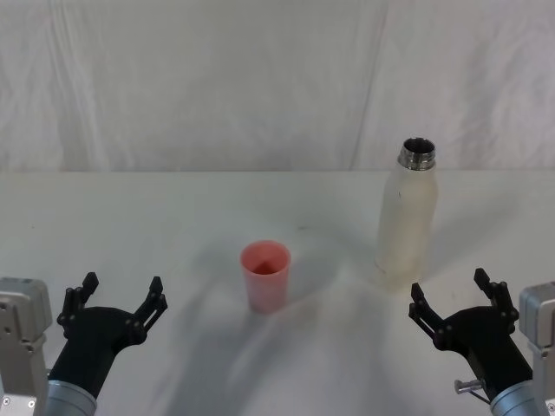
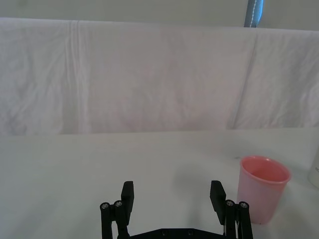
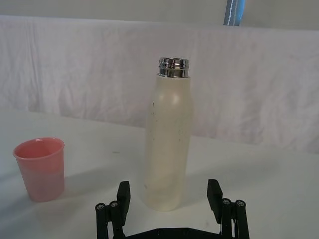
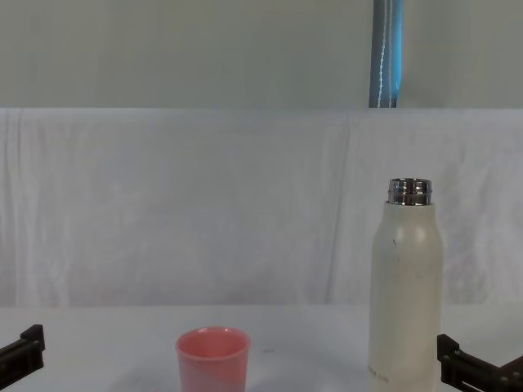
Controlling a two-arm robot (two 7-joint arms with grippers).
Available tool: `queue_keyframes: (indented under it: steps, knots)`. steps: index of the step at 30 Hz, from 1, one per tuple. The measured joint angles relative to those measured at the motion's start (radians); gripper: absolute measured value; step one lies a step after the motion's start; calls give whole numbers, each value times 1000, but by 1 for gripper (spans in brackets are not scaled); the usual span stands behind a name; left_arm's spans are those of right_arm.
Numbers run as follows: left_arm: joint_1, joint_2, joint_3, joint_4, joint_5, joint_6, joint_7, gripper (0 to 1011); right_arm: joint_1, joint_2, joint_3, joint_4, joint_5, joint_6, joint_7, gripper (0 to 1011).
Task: Grasp the thermos with one hand and pour water into the cup lid.
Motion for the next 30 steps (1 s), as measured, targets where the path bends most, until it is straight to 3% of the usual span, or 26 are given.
queue_keyframes:
  steps: [30]
  knots:
    - [0, 0, 0, 0, 0, 0, 0, 1001, 0, 0, 0, 0, 0, 0, 0, 1001]
